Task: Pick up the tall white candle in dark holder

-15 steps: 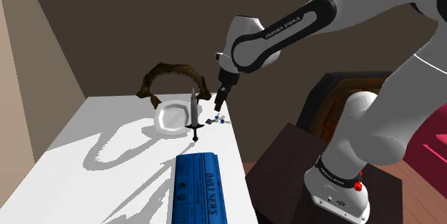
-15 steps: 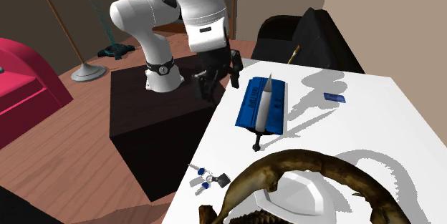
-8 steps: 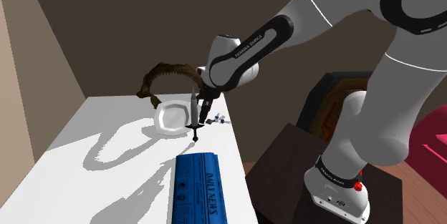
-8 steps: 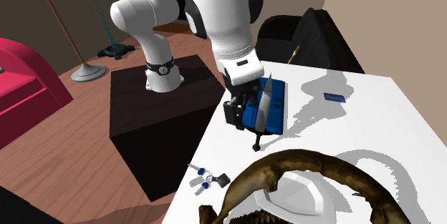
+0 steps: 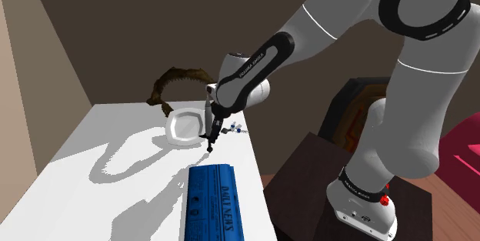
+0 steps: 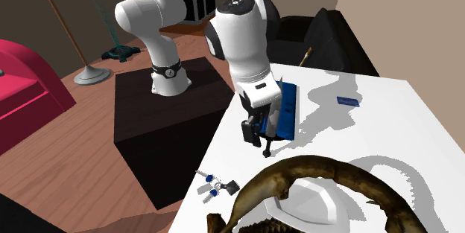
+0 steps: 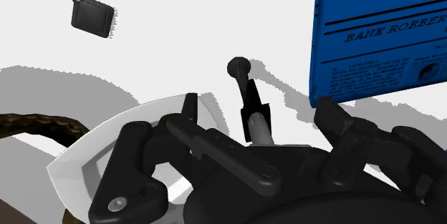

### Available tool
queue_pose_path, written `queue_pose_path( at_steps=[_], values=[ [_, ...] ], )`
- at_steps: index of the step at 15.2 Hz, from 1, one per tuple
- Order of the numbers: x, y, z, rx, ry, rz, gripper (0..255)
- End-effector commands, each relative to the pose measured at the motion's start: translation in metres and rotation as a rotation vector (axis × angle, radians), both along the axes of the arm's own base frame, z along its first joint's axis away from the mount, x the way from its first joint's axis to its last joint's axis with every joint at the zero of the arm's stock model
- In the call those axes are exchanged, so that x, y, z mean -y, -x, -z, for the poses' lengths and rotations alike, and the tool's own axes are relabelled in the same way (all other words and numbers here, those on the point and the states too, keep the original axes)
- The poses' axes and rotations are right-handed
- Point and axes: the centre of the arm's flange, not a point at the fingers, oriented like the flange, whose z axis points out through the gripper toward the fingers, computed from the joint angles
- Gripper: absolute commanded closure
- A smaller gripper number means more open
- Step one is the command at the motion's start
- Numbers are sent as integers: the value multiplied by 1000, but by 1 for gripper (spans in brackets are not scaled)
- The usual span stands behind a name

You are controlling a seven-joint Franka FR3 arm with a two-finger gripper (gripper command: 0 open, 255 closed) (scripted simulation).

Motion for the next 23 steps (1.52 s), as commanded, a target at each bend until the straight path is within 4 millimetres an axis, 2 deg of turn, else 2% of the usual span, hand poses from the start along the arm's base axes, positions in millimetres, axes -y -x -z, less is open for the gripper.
queue_pose_path(
  at_steps=[1, 2, 3, 12, 23],
  values=[
    [0, 0, 8, 1, 0, 0, 0],
    [0, 0, 8, 1, 0, 0, 0],
    [1, 0, 9, 0, 0, 0, 255],
    [0, 0, 8, 1, 0, 0, 255],
    [0, 0, -50, 1, 0, 0, 255]
  ],
)
